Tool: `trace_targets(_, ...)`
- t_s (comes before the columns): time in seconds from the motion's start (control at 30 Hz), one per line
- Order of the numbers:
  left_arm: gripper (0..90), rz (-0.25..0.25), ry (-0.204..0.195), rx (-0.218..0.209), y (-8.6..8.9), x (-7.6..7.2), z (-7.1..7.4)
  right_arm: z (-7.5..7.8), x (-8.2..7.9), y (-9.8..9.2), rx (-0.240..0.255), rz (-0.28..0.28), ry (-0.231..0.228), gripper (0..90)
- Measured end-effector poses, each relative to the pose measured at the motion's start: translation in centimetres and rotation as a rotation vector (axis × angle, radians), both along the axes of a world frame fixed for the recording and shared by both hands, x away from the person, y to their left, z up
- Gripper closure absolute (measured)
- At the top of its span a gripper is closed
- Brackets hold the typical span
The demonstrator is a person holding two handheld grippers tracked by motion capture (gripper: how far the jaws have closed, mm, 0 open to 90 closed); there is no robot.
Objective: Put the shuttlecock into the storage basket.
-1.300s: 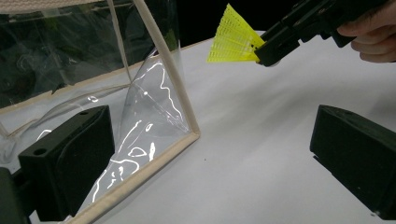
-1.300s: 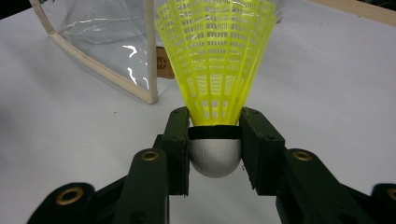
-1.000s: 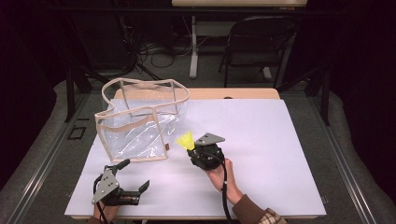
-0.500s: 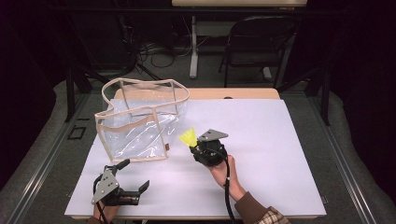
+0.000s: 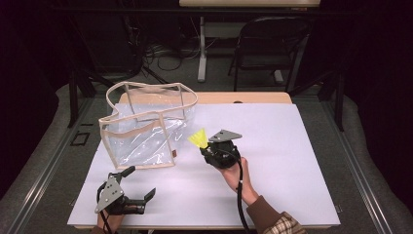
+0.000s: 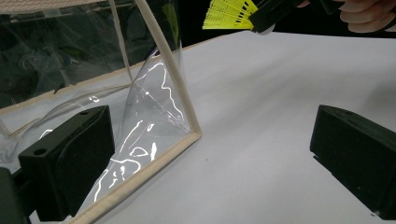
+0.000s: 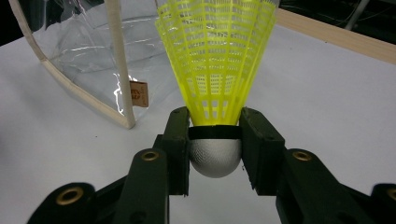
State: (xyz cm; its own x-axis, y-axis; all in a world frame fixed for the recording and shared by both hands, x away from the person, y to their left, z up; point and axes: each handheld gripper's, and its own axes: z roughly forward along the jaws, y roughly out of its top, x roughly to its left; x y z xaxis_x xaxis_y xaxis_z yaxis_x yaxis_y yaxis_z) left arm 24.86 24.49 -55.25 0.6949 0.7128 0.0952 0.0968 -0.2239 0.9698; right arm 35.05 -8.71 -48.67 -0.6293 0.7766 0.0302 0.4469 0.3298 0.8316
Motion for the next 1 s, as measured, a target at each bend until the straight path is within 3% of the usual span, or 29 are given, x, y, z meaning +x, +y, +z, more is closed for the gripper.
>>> trace_targets(0.7, 0.0, 0.004, 0.001, 0.001, 0.0, 0.0, 0.0, 2.7, 1.8, -1.2, 0.014, -0.027, -0.030, 65.5)
trace_targets(1.0, 0.0, 0.005, 0.001, 0.000, 0.0, 0.0, 0.0, 3.5, 2.7, -1.8, 0.017, -0.042, -0.022, 65.5)
